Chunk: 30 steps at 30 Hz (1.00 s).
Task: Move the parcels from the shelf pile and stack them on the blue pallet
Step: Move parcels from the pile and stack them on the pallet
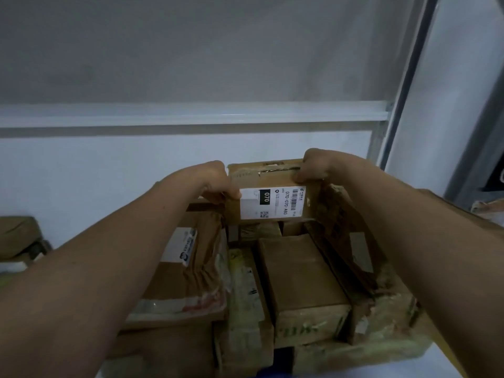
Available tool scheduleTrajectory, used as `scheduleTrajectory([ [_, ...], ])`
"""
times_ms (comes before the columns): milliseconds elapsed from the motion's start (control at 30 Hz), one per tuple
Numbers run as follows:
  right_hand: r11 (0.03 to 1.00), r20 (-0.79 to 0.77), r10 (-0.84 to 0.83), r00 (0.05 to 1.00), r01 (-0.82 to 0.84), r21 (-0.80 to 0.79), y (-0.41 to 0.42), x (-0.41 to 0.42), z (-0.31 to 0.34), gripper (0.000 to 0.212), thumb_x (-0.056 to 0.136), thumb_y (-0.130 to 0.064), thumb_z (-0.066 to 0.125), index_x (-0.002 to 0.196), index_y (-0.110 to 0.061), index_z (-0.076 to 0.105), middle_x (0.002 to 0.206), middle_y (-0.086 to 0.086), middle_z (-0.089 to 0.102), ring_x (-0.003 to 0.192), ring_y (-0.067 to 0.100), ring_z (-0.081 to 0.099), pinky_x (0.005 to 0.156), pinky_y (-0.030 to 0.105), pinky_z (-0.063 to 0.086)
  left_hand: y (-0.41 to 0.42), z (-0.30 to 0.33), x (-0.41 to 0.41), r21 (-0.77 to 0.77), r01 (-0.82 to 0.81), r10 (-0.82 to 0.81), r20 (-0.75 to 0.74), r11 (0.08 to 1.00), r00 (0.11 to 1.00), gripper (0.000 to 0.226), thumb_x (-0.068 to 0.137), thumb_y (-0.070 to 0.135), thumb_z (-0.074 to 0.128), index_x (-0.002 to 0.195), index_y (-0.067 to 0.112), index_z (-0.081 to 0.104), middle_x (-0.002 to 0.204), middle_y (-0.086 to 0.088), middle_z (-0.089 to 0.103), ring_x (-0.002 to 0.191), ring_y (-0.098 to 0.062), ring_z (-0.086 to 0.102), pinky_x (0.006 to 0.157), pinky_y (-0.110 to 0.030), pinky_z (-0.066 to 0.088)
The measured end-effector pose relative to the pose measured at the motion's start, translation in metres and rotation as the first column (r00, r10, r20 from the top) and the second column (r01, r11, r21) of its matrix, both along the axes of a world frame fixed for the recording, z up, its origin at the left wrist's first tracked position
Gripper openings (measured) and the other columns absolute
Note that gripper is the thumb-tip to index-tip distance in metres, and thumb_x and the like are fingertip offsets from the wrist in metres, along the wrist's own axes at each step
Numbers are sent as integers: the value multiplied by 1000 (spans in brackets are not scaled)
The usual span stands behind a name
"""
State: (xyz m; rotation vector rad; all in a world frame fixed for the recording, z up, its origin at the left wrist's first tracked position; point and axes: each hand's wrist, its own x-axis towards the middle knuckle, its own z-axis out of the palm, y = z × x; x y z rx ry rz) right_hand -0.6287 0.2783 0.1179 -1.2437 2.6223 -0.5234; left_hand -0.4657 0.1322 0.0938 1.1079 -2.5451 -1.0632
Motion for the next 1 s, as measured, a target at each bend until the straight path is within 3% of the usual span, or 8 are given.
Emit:
scheduleTrajectory([
  [233, 999, -40, 25, 999, -24, 25, -10, -9, -11, 12, 83, -17, 59, 75, -10, 52, 81, 5, 60, 69, 17, 57, 55, 25, 44, 1, -9, -15, -29, -25, 26, 38, 999, 999, 21, 76, 3, 77, 81, 3, 56, 91, -12, 60, 72, -22, 65, 50, -22, 56],
  [367, 995, -45, 60, 997, -57, 78, -15, -14, -15, 11, 86, -20, 59, 86, -10, 56, 87, 4, 60, 78, 19, 58, 72, 30, 48, -4, -12, -22, -54, -12, 16, 76, 998, 997, 22, 75, 6, 78, 84, 3, 58, 92, -12, 63, 69, -20, 67, 53, -23, 57],
  [500, 989, -90, 85, 992, -73, 128, -18, -14, -16, 22, 88, -17, 54, 103, -3, 61, 98, 8, 61, 88, 23, 59, 75, 31, 46, -4, -14, -26, -132, 11, 7, 132, 991, 991, 22, 75, 13, 80, 78, 7, 59, 86, -9, 65, 66, -17, 68, 60, -26, 58],
  [633, 983, -106, 110, 988, -92, 161, -21, -14, -20, 27, 87, -15, 56, 107, 2, 63, 110, 14, 66, 96, 26, 62, 81, 34, 49, -4, -11, -26, -162, 40, -14, 159, 986, 987, 25, 75, 16, 80, 79, 7, 58, 86, -10, 64, 65, -17, 68, 61, -28, 59],
  [733, 976, -137, 143, 980, -116, 185, -24, -11, -21, 33, 88, -13, 55, 115, 3, 63, 115, 16, 66, 104, 29, 63, 88, 36, 51, -4, -8, -23, -177, 69, -38, 176, 982, 984, 30, 76, 19, 80, 92, 3, 59, 100, -14, 63, 87, -26, 68, 76, -40, 59],
  [867, 981, -158, 138, 978, -113, 157, -24, -3, -17, 41, 86, -17, 53, 122, 1, 59, 116, 16, 65, 93, 26, 65, 77, 33, 54, -4, -1, -16, -228, 93, -45, 206, 969, 977, 46, 79, 22, 76, 115, -2, 59, 108, -15, 65, 90, -25, 67, 74, -33, 58],
  [933, 981, -177, 156, 972, -131, 146, -28, 6, -14, 45, 87, -23, 57, 126, 0, 56, 126, 15, 59, 110, 29, 59, 93, 38, 50, -4, 6, -9, -334, 110, -28, 241, 936, 970, 55, 82, 29, 73, 125, -1, 56, 114, -16, 62, 88, -24, 61, 61, -27, 51],
  [1000, 973, -206, 194, 959, -162, 164, -36, 22, -11, 49, 89, -31, 59, 130, -5, 51, 135, 12, 51, 123, 31, 47, 102, 40, 41, -6, 12, 5, -474, 103, 16, 240, 874, 971, 56, 85, 34, 70, 129, 4, 53, 125, -13, 57, 96, -24, 56, 63, -24, 45],
])
